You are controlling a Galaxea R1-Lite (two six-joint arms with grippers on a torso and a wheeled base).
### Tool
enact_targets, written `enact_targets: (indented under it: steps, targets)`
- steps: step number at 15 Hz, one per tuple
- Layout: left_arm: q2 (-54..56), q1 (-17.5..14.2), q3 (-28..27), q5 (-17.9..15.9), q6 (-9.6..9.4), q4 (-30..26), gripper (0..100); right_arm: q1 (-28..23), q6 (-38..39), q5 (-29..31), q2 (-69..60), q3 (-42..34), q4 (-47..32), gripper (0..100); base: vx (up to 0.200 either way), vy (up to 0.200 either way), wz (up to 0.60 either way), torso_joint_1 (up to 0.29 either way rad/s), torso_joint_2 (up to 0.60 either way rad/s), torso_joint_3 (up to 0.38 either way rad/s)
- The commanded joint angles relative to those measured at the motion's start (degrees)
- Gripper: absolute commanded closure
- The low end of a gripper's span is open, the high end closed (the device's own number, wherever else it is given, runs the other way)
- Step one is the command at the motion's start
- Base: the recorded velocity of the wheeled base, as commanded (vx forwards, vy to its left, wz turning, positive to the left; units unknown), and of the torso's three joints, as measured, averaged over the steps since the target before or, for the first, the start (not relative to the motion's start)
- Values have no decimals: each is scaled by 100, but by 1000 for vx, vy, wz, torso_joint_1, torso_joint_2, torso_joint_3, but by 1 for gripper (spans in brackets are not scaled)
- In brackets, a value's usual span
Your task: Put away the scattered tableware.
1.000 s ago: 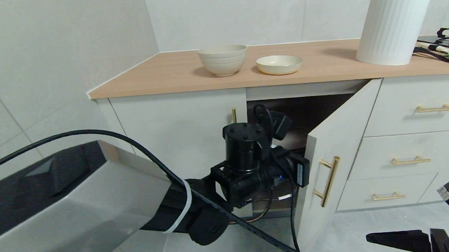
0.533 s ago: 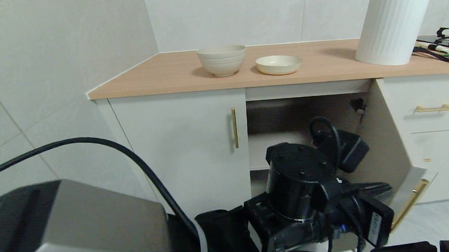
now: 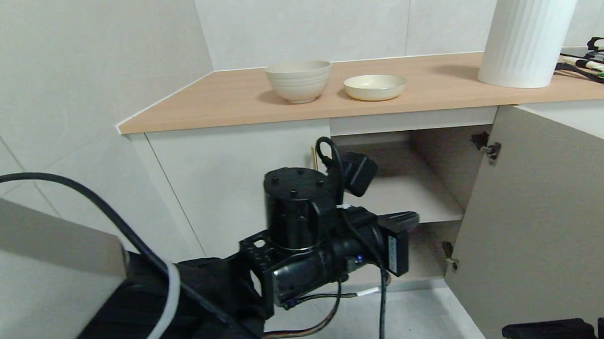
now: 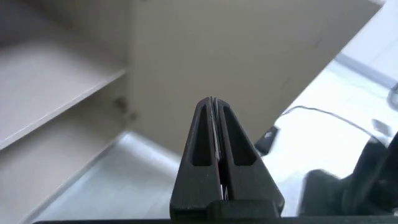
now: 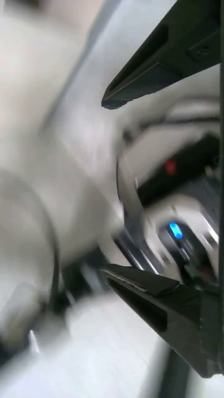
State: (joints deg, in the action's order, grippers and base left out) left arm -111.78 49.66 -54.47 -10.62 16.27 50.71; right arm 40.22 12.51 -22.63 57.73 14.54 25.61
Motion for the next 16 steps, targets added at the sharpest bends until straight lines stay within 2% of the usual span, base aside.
enact_targets:
  steps: [1, 3, 4, 5, 6, 7, 8, 11, 13, 15, 16]
  targets:
    - [1114, -677, 999, -2, -125, -132, 100, 4, -11, 918, 827, 251, 49, 0, 0, 0, 0, 0, 0, 0]
    - [1879, -1214, 1650, 16, -265, -492, 100, -5, -3, 1173, 1179, 690, -4, 0, 0, 0, 0, 0, 0, 0]
    - [2037, -1319, 1755, -2, -265, -615, 100, -5, -3, 1182, 1267, 822, -30, 0, 0, 0, 0, 0, 0, 0]
    - [2582, -1838, 1957, -10, -265, -1169, 100, -14, -3, 1322, 1618, 1622, -461, 0, 0, 0, 0, 0, 0, 0]
    - [2889, -2163, 1966, -37, -265, -1512, 100, -5, -11, 1472, 1838, 2281, -1032, 0, 0, 0, 0, 0, 0, 0]
    - [3083, -2339, 1957, -54, -265, -1679, 100, -5, -11, 1551, 1935, 2633, -1340, 0, 0, 0, 0, 0, 0, 0]
    - [3329, -2497, 1975, -46, -256, -1934, 100, -5, -20, 1595, 2075, 3072, -1665, 0, 0, 0, 0, 0, 0, 0]
    - [3496, -2664, 1738, -46, -248, -2628, 100, -181, -11, 1797, 2462, 3854, -2412, 0, 0, 0, 0, 0, 0, 0]
    - [3478, -2892, 1606, -54, -177, -2909, 100, -234, 15, 2043, 2620, 3819, -2465, 0, 0, 0, 0, 0, 0, 0]
    - [3426, -2927, 1632, -46, -160, -2918, 100, -278, 41, 2131, 2559, 3643, -2456, 0, 0, 0, 0, 0, 0, 0]
    - [3417, -2936, 1632, -54, -160, -2900, 0, -295, 59, 2157, 2541, 3661, -2429, 0, 0, 0, 0, 0, 0, 0]
